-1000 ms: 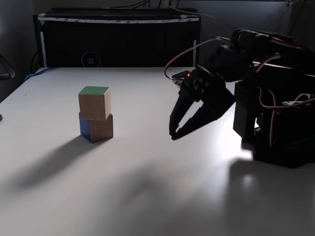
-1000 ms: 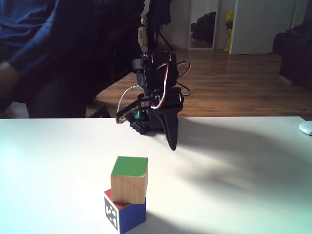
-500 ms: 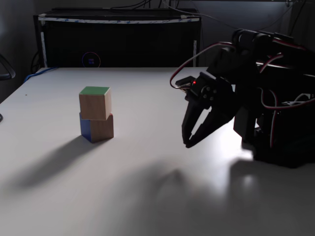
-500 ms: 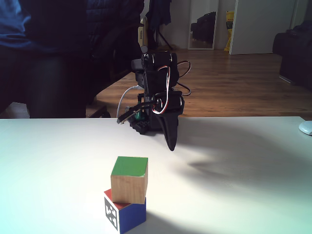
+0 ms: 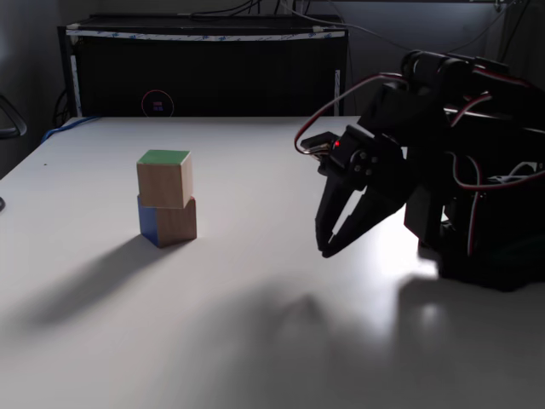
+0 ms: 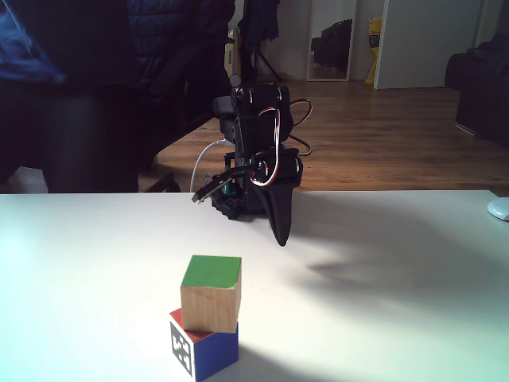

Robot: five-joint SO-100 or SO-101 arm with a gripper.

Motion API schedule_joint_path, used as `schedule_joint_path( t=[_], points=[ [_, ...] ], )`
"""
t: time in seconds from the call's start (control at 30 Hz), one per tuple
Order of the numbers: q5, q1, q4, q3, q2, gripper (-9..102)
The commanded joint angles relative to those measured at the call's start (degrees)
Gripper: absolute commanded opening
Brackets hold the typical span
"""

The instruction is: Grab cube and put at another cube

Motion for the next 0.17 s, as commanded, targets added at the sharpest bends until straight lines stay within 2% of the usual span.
schedule_joint_path(
  t=[0.0,0.13],
  points=[
    [-0.44,-0.18,0.26,-2.11,0.18,0],
    [-0.44,-0.18,0.26,-2.11,0.18,0]
  ],
)
